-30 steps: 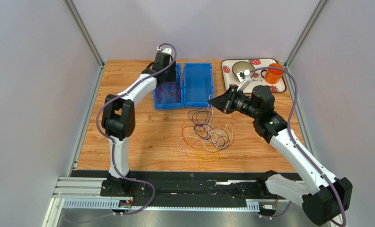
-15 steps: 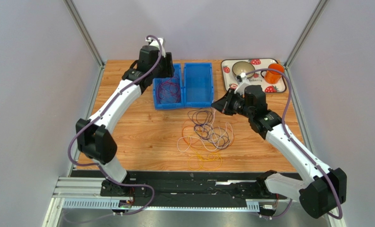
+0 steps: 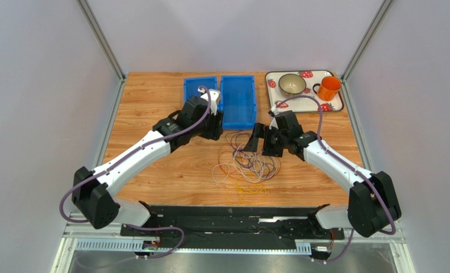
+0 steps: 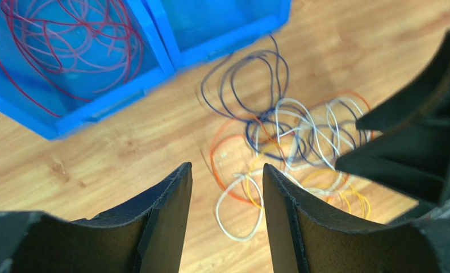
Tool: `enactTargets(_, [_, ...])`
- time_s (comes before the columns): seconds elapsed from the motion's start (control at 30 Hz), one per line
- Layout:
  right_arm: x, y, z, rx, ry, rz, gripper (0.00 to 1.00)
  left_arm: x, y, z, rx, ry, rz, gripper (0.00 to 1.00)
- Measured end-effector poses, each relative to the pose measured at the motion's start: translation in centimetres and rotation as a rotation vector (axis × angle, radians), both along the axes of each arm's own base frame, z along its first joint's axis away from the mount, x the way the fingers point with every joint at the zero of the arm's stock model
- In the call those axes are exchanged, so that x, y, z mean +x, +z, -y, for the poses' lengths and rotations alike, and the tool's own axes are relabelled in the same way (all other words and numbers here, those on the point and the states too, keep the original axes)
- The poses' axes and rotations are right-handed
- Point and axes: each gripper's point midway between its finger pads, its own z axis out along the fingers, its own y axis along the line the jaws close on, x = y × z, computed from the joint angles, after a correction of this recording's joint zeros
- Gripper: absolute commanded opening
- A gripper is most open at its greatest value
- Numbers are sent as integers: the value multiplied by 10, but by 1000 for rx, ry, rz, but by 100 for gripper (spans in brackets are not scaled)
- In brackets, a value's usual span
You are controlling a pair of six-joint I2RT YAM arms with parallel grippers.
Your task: Untangle the cables
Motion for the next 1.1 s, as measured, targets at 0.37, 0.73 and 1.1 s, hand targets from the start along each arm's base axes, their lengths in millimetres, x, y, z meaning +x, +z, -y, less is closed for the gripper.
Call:
enactTargets(0.37, [4,12,33,-193,-99,58,91,-93,5,-48,134,-17,-29,57])
enactTargets(0.73, [-16,-13,15,-307,-22,38,69,-131,19,-132,191,116,76,57])
enactTargets(1.1, [-13,-52,30,-435,-33,-19,59,-120,-13,-130,342,112,10,55])
